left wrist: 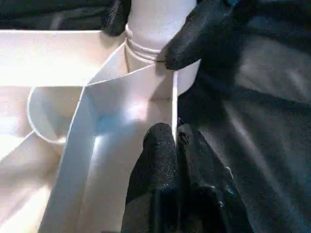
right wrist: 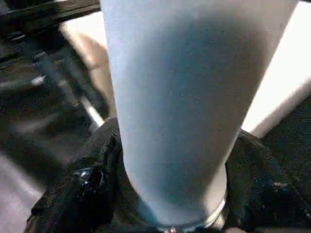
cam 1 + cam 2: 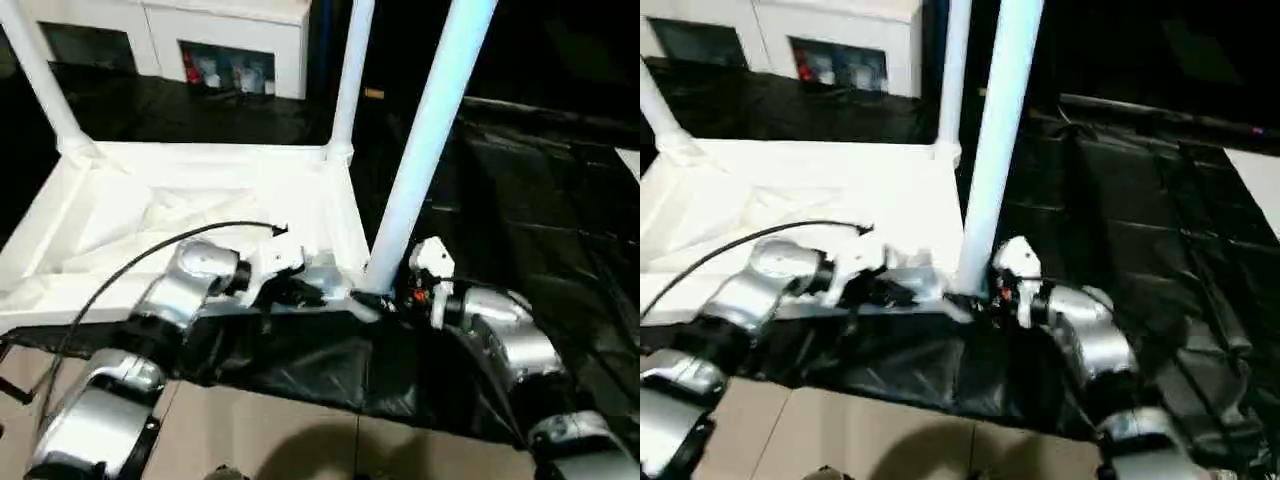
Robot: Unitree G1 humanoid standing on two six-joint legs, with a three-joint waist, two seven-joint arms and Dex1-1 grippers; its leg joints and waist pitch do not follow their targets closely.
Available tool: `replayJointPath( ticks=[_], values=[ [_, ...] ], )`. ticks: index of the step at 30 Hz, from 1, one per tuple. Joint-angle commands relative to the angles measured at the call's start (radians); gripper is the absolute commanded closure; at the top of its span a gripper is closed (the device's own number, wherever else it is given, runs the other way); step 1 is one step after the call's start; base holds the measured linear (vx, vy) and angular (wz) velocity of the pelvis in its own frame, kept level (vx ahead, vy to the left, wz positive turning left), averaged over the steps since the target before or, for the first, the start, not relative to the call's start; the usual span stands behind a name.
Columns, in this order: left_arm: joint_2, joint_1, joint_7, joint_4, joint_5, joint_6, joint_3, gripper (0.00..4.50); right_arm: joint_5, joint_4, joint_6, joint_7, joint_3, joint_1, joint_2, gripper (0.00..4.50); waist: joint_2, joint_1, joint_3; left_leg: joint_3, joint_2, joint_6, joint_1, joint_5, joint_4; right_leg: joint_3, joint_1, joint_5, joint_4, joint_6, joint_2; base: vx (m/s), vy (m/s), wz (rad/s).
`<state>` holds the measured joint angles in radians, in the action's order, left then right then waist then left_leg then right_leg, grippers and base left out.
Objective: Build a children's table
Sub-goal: Rotate leg to tighten
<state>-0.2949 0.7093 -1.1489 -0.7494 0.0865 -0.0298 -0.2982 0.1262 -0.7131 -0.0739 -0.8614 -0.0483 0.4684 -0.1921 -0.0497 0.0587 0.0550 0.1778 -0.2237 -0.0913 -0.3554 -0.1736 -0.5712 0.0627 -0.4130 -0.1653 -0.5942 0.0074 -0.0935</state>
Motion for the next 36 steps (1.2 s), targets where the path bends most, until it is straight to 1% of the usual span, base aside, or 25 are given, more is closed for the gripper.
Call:
replayJointPath(
  ticks=[1, 2, 3, 4, 5, 6, 7, 8, 10, 13, 14, 15, 17, 19, 21, 22, 25, 26, 28, 30, 32, 33, 34, 35, 36],
  values=[
    [0.088, 0.003, 0.104, -0.034, 0.032, -0.045, -0.036, 4.5, -0.022, -0.047, 0.012, 0.172, 0.0, 0.014, 0.073, 1.85, 0.003, -0.007, -0.049, 0.001, -0.002, -0.021, 0.014, -0.387, 0.073, -0.029, 0.03, -0.514, 0.095, -0.155, -0.039, -0.052, 0.005, 0.0],
    [0.111, 0.005, 0.13, -0.04, 0.037, -0.051, -0.039, 4.5, -0.028, -0.063, 0.015, 0.241, 0.011, 0.023, 0.097, 1.85, 0.003, -0.009, -0.047, 0.0, -0.001, -0.023, 0.014, -0.394, 0.073, -0.028, 0.029, -0.539, 0.098, -0.144, -0.04, -0.052, 0.008, -0.03],
    [0.128, 0.006, 0.151, -0.044, 0.04, -0.054, -0.041, 4.5, -0.032, -0.072, 0.019, 0.291, 0.019, 0.029, 0.116, 1.85, 0.003, -0.016, -0.049, -0.007, 0.002, -0.028, 0.012, -0.409, 0.074, -0.022, 0.031, -0.594, 0.105, -0.116, -0.041, 0.0, 0.0, 0.0],
    [0.14, 0.009, 0.17, -0.048, 0.042, -0.06, -0.041, 4.5, -0.035, -0.079, 0.019, 0.326, 0.024, 0.035, 0.13, 1.85, -0.002, -0.019, -0.049, -0.007, 0.002, -0.024, 0.013, -0.417, 0.075, -0.021, 0.03, -0.605, 0.11, -0.109, -0.04, 0.0, 0.0, 0.0],
    [0.168, 0.015, 0.216, -0.058, 0.054, -0.063, -0.047, 4.5, -0.035, -0.101, 0.02, 0.424, 0.042, 0.056, 0.176, 1.85, 0.0, -0.026, -0.05, -0.008, 0.001, -0.02, 0.012, -0.422, 0.075, -0.02, 0.029, -0.596, 0.111, -0.109, -0.04, 0.0, 0.0, 0.0],
    [0.168, 0.015, 0.216, -0.058, 0.054, -0.063, -0.047, 4.5, -0.035, -0.101, 0.02, 0.424, 0.042, 0.056, 0.176, 1.85, 0.003, -0.03, -0.049, -0.01, 0.001, -0.021, 0.013, -0.43, 0.077, -0.018, 0.028, -0.595, 0.112, -0.111, -0.04, 0.0, 0.0, 0.0],
    [0.18, 0.018, 0.242, -0.064, 0.061, -0.066, -0.049, 4.5, -0.038, -0.11, 0.023, 0.474, 0.048, 0.067, 0.198, 1.85, 0.005, -0.037, -0.051, -0.014, 0.002, -0.019, 0.009, -0.442, 0.079, -0.013, 0.034, -0.589, 0.114, -0.107, -0.038, 0.0, 0.0, 0.0],
    [0.187, 0.02, 0.256, -0.069, 0.068, -0.065, -0.054, 4.5, -0.043, -0.117, 0.024, 0.519, 0.051, 0.078, 0.217, 1.85, 0.004, -0.039, -0.051, -0.013, 0.002, -0.02, 0.007, -0.444, 0.08, -0.014, 0.033, -0.582, 0.116, -0.102, -0.038, 0.0, 0.0, 0.0],
    [0.203, 0.029, 0.289, -0.093, 0.086, -0.061, -0.061, 4.5, -0.085, -0.136, 0.013, 0.641, 0.04, 0.118, 0.259, 1.85, 0.005, -0.045, -0.048, -0.014, 0.005, -0.022, 0.015, -0.477, 0.08, -0.011, 0.023, -0.593, 0.121, -0.099, -0.036, 0.0, 0.0, 0.0],
    [0.203, 0.033, 0.294, -0.099, 0.094, -0.059, -0.055, 4.5, -0.11, -0.137, -0.031, 0.621, 0.025, 0.126, 0.268, 1.85, 0.005, -0.049, -0.048, -0.014, 0.007, -0.012, 0.018, -0.496, 0.078, -0.008, 0.022, -0.608, 0.129, -0.088, -0.037, 0.0, 0.0, 0.0],
    [0.198, 0.031, 0.289, -0.098, 0.095, -0.056, -0.053, 4.5, -0.11, -0.136, -0.04, 0.608, 0.025, 0.125, 0.267, 1.51, 0.005, -0.05, -0.048, -0.014, 0.006, -0.006, 0.017, -0.499, 0.079, -0.008, 0.023, -0.597, 0.129, -0.091, -0.037, 0.0, 0.0, 0.0],
    [0.196, 0.03, 0.289, -0.097, 0.096, -0.055, -0.051, 4.5, -0.11, -0.138, -0.044, 0.609, 0.025, 0.126, 0.267, 1.16, 0.005, -0.051, -0.05, -0.014, 0.005, -0.001, 0.013, -0.484, 0.081, -0.01, 0.027, -0.57, 0.126, -0.098, -0.037, 0.0, 0.0, 0.0],
    [0.178, 0.021, 0.276, -0.088, 0.097, -0.043, -0.05, 4.5, -0.097, -0.123, -0.048, 0.574, 0.031, 0.114, 0.244, 1.06, 0.004, -0.051, -0.051, -0.012, 0.004, 0.002, 0.012, -0.472, 0.081, -0.013, 0.027, -0.546, 0.123, -0.109, -0.036, 0.0, 0.0, 0.0],
    [0.142, 0.005, 0.246, -0.067, 0.094, -0.025, -0.047, 4.5, -0.075, -0.103, -0.053, 0.505, 0.043, 0.097, 0.202, 0.81, 0.003, -0.051, -0.053, -0.011, 0.002, 0.011, 0.006, -0.459, 0.083, -0.017, 0.033, -0.5, 0.116, -0.13, -0.037, 0.0, 0.0, 0.0],
    [0.1, -0.011, 0.191, -0.039, 0.08, -0.002, -0.044, 4.5, -0.072, -0.093, -0.075, 0.413, 0.032, 0.089, 0.146, 0.67, 0.003, -0.048, -0.058, -0.007, -0.001, 0.02, 0.002, -0.417, 0.082, -0.023, 0.039, -0.416, 0.106, -0.163, -0.038, 0.0, 0.0, 0.0],
    [0.091, -0.015, 0.18, -0.034, 0.077, 0.0, -0.043, 4.5, -0.071, -0.091, -0.078, 0.392, 0.029, 0.087, 0.133, 0.67, 0.001, -0.05, -0.059, -0.004, -0.001, 0.025, -0.003, -0.4, 0.082, -0.024, 0.042, -0.394, 0.102, -0.171, -0.037, 0.0, 0.0, 0.0],
    [0.059, -0.029, 0.11, -0.013, 0.059, 0.025, -0.044, 4.5, -0.06, -0.08, -0.08, 0.288, 0.02, 0.083, 0.094, 0.67, 0.0, -0.044, -0.061, 0.005, -0.004, 0.042, 0.001, -0.345, 0.076, -0.03, 0.04, -0.326, 0.093, -0.207, -0.038, 0.0, 0.0, 0.0],
    [0.028, -0.041, 0.061, 0.008, 0.053, 0.04, -0.05, 4.5, -0.049, -0.065, -0.082, 0.193, 0.005, 0.076, 0.062, 0.67, -0.005, -0.042, -0.062, 0.007, -0.003, 0.046, 0.0, -0.329, 0.073, -0.031, 0.041, -0.312, 0.089, -0.216, -0.038, 0.0, 0.0, 0.0],
    [0.007, -0.048, 0.03, 0.02, 0.051, 0.053, -0.055, 4.5, -0.04, -0.051, -0.085, 0.121, -0.009, 0.07, 0.039, 0.67, -0.003, -0.032, -0.064, 0.008, -0.005, 0.06, -0.002, -0.298, 0.069, -0.034, 0.044, -0.281, 0.08, -0.223, -0.04, 0.051, -0.036, 0.05],
    [-0.026, -0.055, -0.018, 0.033, 0.049, 0.088, -0.062, 4.5, -0.026, -0.027, -0.078, -0.006, -0.034, 0.063, 0.001, 0.67, -0.002, -0.026, -0.07, 0.009, -0.006, 0.066, -0.005, -0.24, 0.066, -0.033, 0.051, -0.207, 0.068, -0.239, -0.037, 0.056, -0.031, 0.0],
    [-0.046, -0.065, -0.052, 0.053, 0.038, 0.101, -0.064, 4.5, -0.012, -0.012, -0.064, -0.097, -0.052, 0.058, -0.025, 0.67, -0.005, -0.021, -0.069, 0.012, -0.007, 0.081, -0.005, -0.182, 0.063, -0.034, 0.051, -0.108, 0.055, -0.263, -0.034, 0.027, -0.013, -0.01],
    [-0.057, -0.07, -0.075, 0.064, 0.031, 0.107, -0.065, 4.5, -0.009, -0.01, -0.056, -0.143, -0.064, 0.059, -0.04, 0.67, -0.006, -0.019, -0.07, 0.011, -0.006, 0.096, -0.009, -0.154, 0.059, -0.034, 0.057, -0.048, 0.045, -0.282, -0.033, 0.0, 0.0, 0.0],
    [-0.062, -0.073, -0.089, 0.068, 0.026, 0.113, -0.066, 4.5, -0.008, -0.01, -0.05, -0.169, -0.07, 0.059, -0.049, 0.67, -0.004, -0.018, -0.067, 0.012, -0.006, 0.103, -0.007, -0.156, 0.059, -0.033, 0.053, -0.048, 0.046, -0.291, -0.032, 0.0, 0.0, 0.0],
    [-0.069, -0.076, -0.106, 0.073, 0.02, 0.117, -0.065, 4.5, -0.006, -0.013, -0.046, -0.198, -0.075, 0.062, -0.057, 0.83, -0.005, -0.016, -0.069, 0.014, -0.006, 0.104, -0.003, -0.157, 0.056, -0.035, 0.053, -0.051, 0.045, -0.298, -0.035, 0.0, 0.0, 0.0],
    [-0.077, -0.081, -0.126, 0.079, 0.015, 0.123, -0.066, 4.5, -0.005, -0.015, -0.039, -0.225, -0.08, 0.066, -0.065, 0.93, -0.003, -0.016, -0.068, 0.014, -0.006, 0.104, -0.004, -0.153, 0.056, -0.036, 0.055, -0.049, 0.044, -0.3, -0.035, 0.0, 0.0, 0.0]
  ],
)
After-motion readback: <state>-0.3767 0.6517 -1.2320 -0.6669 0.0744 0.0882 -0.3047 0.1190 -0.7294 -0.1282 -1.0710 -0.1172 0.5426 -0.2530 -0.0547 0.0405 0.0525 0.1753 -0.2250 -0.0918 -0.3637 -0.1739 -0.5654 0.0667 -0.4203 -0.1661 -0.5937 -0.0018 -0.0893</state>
